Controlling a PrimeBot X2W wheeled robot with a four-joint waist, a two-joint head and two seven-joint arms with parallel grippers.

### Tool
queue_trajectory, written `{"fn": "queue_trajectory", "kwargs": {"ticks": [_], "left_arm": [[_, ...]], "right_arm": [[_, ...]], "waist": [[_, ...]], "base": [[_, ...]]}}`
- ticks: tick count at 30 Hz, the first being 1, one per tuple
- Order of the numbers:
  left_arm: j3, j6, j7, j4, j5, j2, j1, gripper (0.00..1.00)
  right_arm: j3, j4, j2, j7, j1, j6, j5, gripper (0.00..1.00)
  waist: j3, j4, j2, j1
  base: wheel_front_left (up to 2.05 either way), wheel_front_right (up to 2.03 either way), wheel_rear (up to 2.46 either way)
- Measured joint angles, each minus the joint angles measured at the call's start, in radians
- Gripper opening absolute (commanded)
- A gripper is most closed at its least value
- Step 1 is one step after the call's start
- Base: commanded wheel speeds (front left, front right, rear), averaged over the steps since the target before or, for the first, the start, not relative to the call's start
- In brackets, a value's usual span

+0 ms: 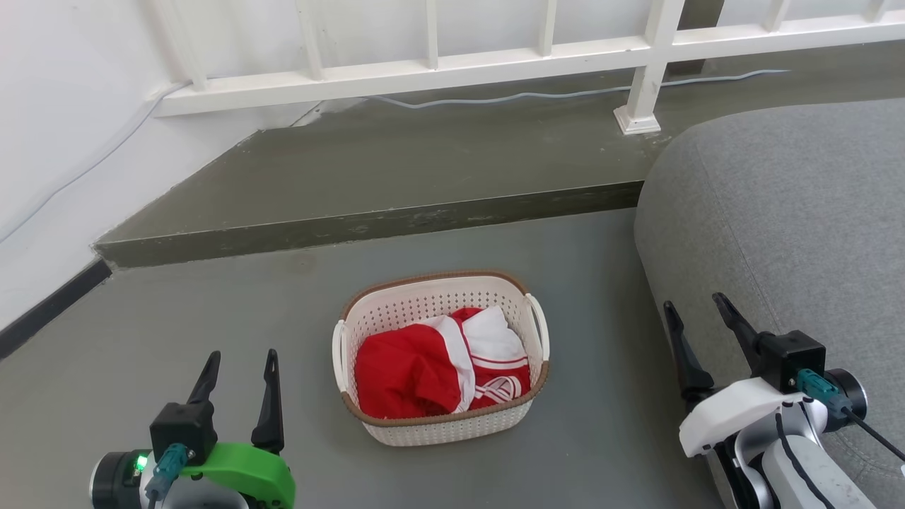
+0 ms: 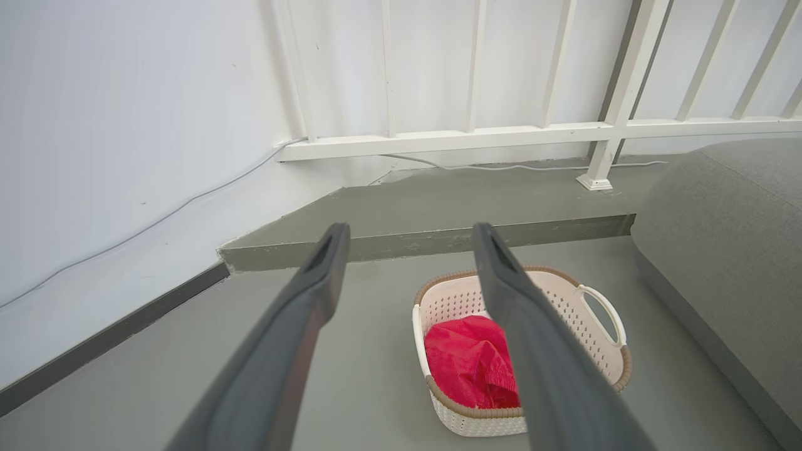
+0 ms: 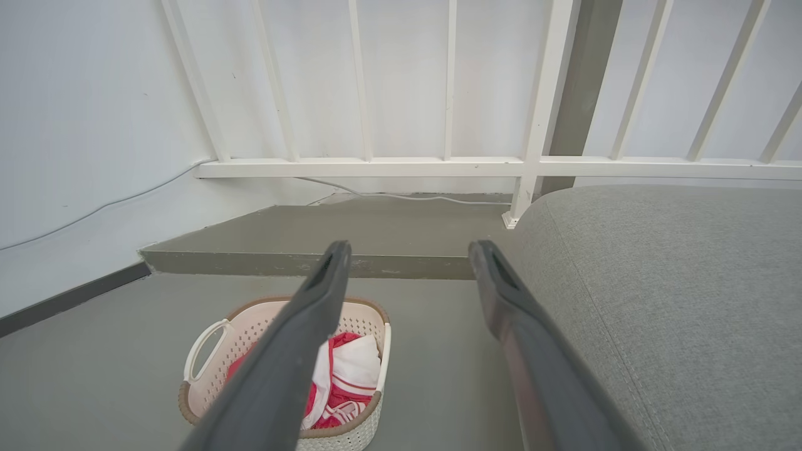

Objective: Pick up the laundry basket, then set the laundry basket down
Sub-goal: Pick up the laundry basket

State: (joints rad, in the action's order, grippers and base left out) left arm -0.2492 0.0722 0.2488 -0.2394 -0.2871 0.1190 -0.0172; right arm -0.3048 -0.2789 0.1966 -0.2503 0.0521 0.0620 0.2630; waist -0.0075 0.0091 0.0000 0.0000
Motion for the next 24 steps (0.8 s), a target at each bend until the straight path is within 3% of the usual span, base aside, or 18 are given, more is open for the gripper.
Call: {"fn": "queue_trajectory", "kwargs": {"ticks": [11,24], "left_arm": [[0.006,-0.001,0.000,0.012,0.000,-0.003,0.000,1.00],[0.013,-0.012,0.000,0.047,0.000,-0.003,-0.011,1.00]], "right_arm": [[0.003,0.000,-0.006,0.000,-0.001,0.000,-0.002,1.00],[0.012,0.023,-0.012,0.000,0.023,0.000,-0.018,1.00]], "waist": [[0.019,0.000,0.0000,0.0000],[0.131,-0.003,0.0000,0.0000]], "base": [[0.00,0.00,0.00],[0.00,0.00,0.00]]}}
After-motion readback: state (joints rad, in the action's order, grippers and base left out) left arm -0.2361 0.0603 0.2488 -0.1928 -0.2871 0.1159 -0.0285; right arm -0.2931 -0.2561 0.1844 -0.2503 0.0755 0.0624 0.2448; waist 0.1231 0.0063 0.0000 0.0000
